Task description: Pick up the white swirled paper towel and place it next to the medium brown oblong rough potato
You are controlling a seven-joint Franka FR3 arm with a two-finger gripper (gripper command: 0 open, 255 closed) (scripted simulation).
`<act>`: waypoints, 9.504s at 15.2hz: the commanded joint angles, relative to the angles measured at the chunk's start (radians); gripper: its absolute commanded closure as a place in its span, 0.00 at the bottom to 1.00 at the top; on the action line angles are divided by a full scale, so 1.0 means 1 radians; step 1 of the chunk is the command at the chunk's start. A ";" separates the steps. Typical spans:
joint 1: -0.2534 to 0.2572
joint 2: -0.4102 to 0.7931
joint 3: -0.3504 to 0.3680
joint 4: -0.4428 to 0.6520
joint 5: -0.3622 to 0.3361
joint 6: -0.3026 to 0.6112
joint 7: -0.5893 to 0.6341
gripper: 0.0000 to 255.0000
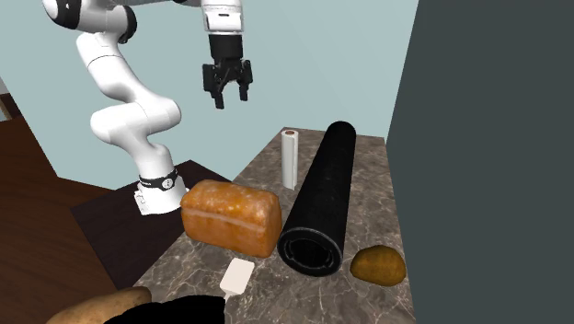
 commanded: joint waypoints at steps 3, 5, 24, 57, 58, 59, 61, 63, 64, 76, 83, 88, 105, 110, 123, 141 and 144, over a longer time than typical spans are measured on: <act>0.014 0.074 0.079 -0.007 0.046 0.088 0.084 0.00; 0.019 0.120 0.119 -0.003 0.064 0.134 0.126 0.00; 0.019 0.543 0.373 0.077 0.023 0.488 0.426 0.00; 0.019 0.477 0.348 0.192 0.042 0.314 0.416 1.00; 0.018 0.474 0.346 0.202 0.042 0.301 0.416 1.00; 0.018 0.471 0.344 0.213 0.043 0.287 0.416 1.00; 0.017 0.465 0.340 0.235 0.043 0.260 0.416 1.00; 0.016 0.460 0.337 0.258 0.043 0.233 0.417 1.00; 0.016 0.459 0.335 0.270 0.043 0.219 0.417 1.00; 0.009 0.456 0.320 0.428 0.034 0.059 0.429 1.00; 0.005 0.471 0.317 0.536 0.024 -0.035 0.442 1.00; 0.002 0.491 0.317 0.621 0.014 -0.102 0.454 1.00; -0.064 0.379 0.160 0.585 0.023 -0.199 0.239 1.00; -0.097 0.323 0.065 0.499 0.006 -0.185 0.103 1.00; -0.198 0.313 -0.160 0.404 -0.090 -0.132 -0.221 1.00; -0.348 0.586 -0.430 0.587 -0.165 -0.055 -0.636 1.00; -0.376 0.662 -0.468 0.657 -0.156 -0.052 -0.704 1.00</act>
